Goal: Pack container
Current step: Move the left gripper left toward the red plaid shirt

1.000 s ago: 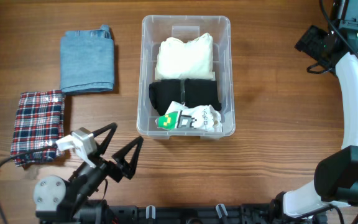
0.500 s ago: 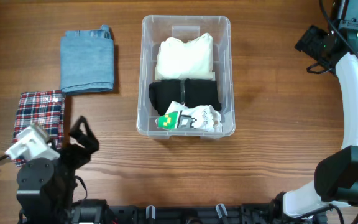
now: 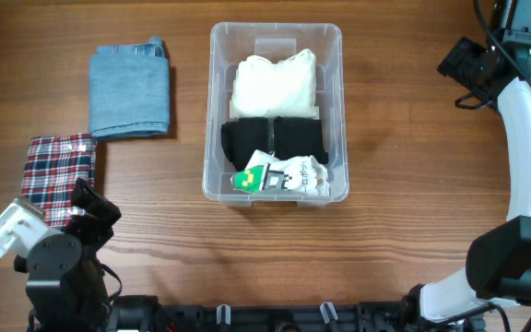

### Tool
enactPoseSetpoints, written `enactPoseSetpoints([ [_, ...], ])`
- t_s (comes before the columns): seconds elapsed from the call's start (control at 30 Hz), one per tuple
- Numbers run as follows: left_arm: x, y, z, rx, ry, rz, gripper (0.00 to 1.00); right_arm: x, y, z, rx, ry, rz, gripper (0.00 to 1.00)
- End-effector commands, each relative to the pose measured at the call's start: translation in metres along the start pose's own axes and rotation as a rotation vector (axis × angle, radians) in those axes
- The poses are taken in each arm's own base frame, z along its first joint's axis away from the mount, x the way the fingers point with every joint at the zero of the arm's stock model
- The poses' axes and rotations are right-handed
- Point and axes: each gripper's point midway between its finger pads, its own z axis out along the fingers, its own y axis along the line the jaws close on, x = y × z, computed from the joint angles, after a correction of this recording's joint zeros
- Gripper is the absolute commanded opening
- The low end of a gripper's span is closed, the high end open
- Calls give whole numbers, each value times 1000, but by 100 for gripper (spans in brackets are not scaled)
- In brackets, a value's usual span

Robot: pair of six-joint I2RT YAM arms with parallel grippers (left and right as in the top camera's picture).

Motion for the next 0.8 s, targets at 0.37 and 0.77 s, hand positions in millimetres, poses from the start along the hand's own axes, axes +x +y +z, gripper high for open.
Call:
enactPoseSetpoints([
  [0.37,-29,-3,15,-83,-100,0,100,0,-3,5,21,1,13,100],
  [0.77,-15,27,83,-303,50,27,100,0,-3,5,21,1,13,100],
])
